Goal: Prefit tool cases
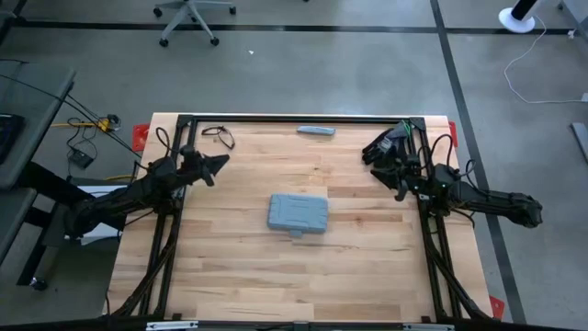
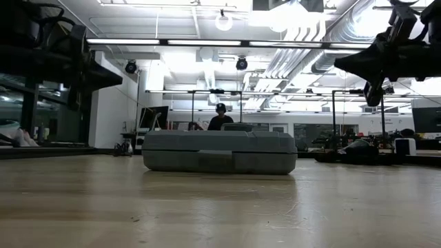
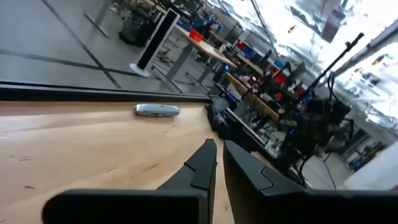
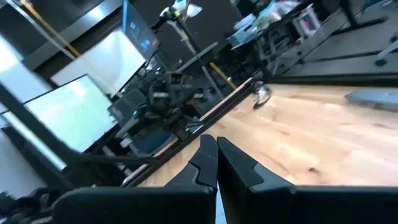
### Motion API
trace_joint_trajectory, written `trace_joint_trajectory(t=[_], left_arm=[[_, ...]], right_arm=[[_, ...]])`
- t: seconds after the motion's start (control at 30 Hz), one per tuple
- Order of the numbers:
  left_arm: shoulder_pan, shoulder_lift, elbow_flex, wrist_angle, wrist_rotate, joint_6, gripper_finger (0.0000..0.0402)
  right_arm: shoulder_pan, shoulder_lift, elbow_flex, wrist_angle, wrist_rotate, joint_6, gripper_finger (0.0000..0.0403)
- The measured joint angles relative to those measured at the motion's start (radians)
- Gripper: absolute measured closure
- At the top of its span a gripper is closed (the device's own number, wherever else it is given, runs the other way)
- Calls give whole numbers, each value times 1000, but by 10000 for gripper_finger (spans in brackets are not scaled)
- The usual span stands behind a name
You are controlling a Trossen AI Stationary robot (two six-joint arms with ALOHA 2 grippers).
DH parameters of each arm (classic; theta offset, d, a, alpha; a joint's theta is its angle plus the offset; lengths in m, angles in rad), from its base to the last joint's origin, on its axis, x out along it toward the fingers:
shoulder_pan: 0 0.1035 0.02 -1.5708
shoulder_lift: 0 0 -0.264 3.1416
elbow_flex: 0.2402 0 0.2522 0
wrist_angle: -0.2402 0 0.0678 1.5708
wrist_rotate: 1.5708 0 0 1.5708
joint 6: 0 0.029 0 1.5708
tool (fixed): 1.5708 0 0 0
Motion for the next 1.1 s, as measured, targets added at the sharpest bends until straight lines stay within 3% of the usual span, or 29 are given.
trace_joint_trajectory(t=[0.2, 0.4, 0.77, 1.1], left_arm=[[0, 46, 0, 35, 46, 25, 380], [-28, 217, 49, 51, 105, 28, 400], [-212, 850, 378, 53, 106, 176, 401], [-350, 1396, 657, 118, 104, 331, 401]], right_arm=[[0, 20, 0, -2, 23, -1, 403], [0, 103, 23, -52, 13, -24, 403], [0, 361, 178, -124, -2, -136, 403], [0, 535, 185, -204, -6, -129, 403]])
